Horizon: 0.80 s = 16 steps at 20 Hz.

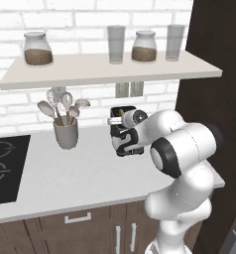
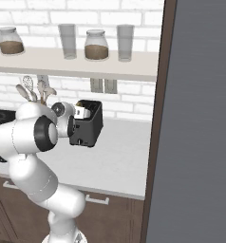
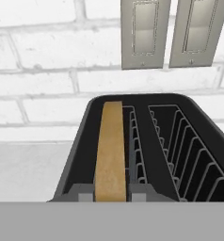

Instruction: Start the toaster. Once the lever pops up, take the bread to the plate on the dining counter.

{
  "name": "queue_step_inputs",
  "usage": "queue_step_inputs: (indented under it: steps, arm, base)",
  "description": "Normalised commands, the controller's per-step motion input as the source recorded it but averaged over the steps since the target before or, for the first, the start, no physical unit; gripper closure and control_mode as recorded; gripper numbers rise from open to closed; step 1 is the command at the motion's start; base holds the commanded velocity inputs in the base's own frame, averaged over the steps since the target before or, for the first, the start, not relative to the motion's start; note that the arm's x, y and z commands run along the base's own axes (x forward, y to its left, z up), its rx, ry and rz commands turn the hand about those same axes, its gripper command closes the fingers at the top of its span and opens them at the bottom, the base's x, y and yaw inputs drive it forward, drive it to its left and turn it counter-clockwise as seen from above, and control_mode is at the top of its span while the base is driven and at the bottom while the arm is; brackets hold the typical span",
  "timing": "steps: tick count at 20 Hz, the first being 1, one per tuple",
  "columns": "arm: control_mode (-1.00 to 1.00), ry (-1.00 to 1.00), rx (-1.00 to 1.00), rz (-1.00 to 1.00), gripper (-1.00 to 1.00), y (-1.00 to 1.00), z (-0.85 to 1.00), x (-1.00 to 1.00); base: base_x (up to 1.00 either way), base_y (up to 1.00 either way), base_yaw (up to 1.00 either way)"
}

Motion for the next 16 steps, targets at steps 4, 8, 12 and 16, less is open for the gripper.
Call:
queue_step_inputs:
  steps: [4, 8, 12, 16]
  arm:
    - [-1.00, 0.00, 0.00, 0.00, 1.00, 0.00, 0.00, 0.00]
    - [-1.00, 0.00, 0.00, 0.00, 1.00, 0.00, 0.00, 0.00]
    - [-1.00, 0.00, 0.00, 0.00, 1.00, 0.00, 0.00, 0.00]
    - [-1.00, 0.00, 0.00, 0.00, 1.00, 0.00, 0.00, 0.00]
  base:
    - [0.00, 0.00, 0.00]
    - [0.00, 0.00, 0.00]
    - [0.00, 0.00, 0.00]
    - [0.00, 0.00, 0.00]
